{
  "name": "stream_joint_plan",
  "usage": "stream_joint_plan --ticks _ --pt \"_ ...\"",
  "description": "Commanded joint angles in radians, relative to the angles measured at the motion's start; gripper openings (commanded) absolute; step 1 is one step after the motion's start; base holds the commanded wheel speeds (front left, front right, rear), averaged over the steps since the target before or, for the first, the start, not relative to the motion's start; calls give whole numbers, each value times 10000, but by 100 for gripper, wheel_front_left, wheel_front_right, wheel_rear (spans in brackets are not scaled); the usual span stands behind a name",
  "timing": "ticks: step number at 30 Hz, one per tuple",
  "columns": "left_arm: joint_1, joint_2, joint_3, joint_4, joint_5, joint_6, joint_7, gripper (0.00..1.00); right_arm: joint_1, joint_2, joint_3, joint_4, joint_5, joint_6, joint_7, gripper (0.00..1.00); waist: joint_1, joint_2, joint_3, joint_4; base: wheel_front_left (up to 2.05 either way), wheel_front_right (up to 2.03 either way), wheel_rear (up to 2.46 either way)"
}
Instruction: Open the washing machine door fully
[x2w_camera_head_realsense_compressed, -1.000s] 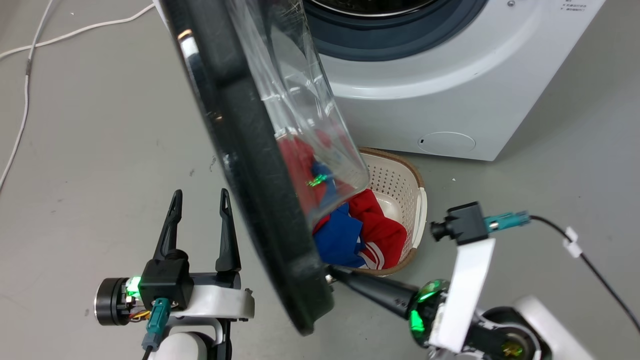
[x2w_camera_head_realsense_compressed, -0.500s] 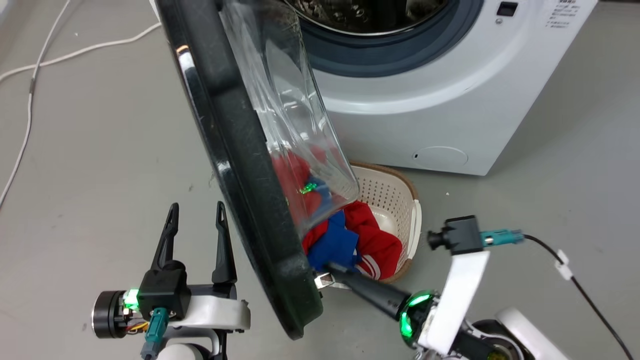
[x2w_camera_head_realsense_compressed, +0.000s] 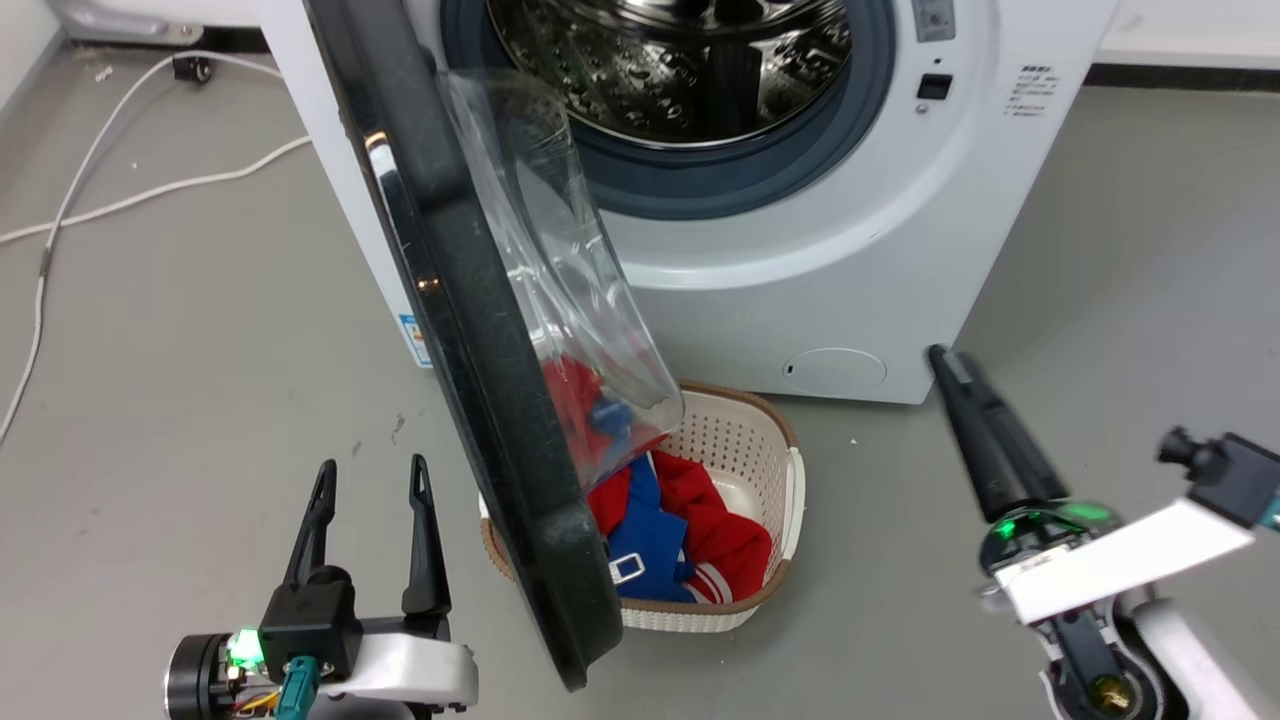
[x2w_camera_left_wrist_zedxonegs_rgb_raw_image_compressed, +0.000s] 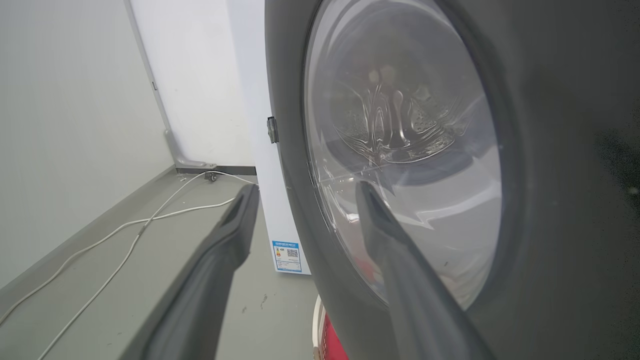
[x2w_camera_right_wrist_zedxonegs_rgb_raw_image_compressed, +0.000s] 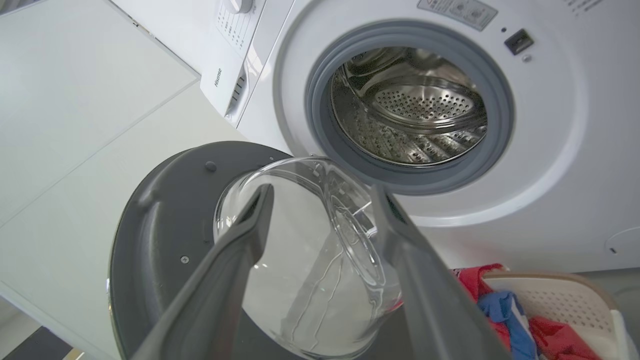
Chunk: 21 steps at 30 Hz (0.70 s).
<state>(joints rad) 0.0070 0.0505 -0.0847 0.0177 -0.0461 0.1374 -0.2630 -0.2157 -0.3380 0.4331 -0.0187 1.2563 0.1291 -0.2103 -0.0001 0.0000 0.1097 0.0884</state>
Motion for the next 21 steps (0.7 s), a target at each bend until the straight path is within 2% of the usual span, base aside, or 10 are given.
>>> stream_joint_plan --ticks 1,3,6,10,12,13,16,17,21 --pt "153 -3 65 -1 77 -29 -28 100 142 -60 -278 207 -677 29 -336 100 1 0 -196 -130 0 0 0" --pt "195 -2 93 -10 81 -37 -28 100 188 -7 -511 316 -1084 29 -446 100 1 0 -252 -163 0 0 0" --pt "336 -2 142 -50 100 -52 -28 100 365 306 -1768 684 -2938 28 -550 100 1 0 -381 -264 0 0 0" --pt "471 5 157 -85 124 -59 -28 100 760 1288 -3448 425 -5977 28 -545 100 1 0 -469 -361 0 0 0" --pt "512 0 168 -72 122 -56 -28 100 1266 2004 -4414 -105 -8434 28 -547 100 1 0 -544 -431 0 0 0" --pt "533 1 169 -61 118 -57 -28 100 1368 2061 -4570 -220 -9022 28 -547 100 1 0 -566 -444 0 0 0" --pt "569 0 161 -37 105 -50 -28 100 1748 2322 -4789 -402 -10224 28 -548 100 1 0 -639 -471 0 0 0" --pt "569 0 161 -37 105 -50 -28 100 1748 2322 -4789 -402 -10224 28 -548 100 1 0 -639 -471 0 0 0" --pt "613 1 160 -10 97 -72 -28 100 2237 2465 -4915 -630 -11480 26 -549 100 1 0 -726 -477 0 0 0"
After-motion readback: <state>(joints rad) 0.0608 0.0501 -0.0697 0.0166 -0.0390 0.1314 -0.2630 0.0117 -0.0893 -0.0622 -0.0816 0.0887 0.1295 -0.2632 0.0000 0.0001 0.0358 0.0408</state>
